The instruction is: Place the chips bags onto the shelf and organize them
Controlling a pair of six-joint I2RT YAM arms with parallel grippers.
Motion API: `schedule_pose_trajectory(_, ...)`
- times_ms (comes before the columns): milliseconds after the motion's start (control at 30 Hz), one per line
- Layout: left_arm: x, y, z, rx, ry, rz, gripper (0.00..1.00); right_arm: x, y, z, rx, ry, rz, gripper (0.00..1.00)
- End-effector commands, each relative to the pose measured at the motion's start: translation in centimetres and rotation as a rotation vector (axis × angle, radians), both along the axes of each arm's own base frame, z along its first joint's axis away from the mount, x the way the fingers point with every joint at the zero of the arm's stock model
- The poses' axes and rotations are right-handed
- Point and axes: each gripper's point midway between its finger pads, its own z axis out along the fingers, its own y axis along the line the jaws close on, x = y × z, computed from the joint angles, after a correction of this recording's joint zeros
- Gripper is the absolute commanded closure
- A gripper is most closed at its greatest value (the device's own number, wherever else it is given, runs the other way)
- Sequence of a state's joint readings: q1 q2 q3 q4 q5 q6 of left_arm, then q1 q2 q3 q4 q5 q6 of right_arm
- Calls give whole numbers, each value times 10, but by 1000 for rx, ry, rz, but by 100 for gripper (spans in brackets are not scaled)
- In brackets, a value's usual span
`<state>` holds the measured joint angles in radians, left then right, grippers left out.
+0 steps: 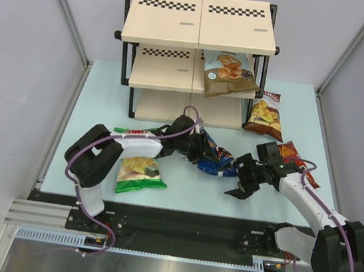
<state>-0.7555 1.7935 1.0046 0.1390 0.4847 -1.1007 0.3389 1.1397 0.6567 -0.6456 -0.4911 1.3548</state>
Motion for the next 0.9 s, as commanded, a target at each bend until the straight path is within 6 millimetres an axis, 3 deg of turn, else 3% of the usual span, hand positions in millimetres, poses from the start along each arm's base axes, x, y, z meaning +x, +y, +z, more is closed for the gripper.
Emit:
schedule_pose_trajectory(0,-10,6,32,-37,-72,-54,54,43,-9,12,-50,-162,-159,11)
schedule_pose_trajectory(167,-8,29,37,-6,-98,-19,50,47,-5,0,-93,-170,-146,11)
schedule_pose_trajectory(300,-7,47,35,0,-81,3,54,54,-3,5,-99,-213,-168,11)
schedule_pose_trajectory(400,-12,51,34,-2,-78,-15,63,59,-3,11,-94,-246,-181,11)
schedule_pose_trajectory(467,-15,49,36,-25,-83,-36,80,62,-4,14,-96,-262,-200,11)
schedule_pose_trajectory(500,-15,47,35,-33,-75,-39,84,65,-3,18,-88,-284,-206,12)
schedule_pose_trajectory(633,-16,38,37,-85,-66,-72,88,70,-4,27,-80,-322,-225,12)
schedule_pose_trajectory(733,-15,33,39,-104,-74,-87,100,70,-6,33,-76,-337,-239,12)
schedule_pose_trajectory(867,-21,27,52,-147,-88,-122,100,66,-19,33,-118,-327,-290,11)
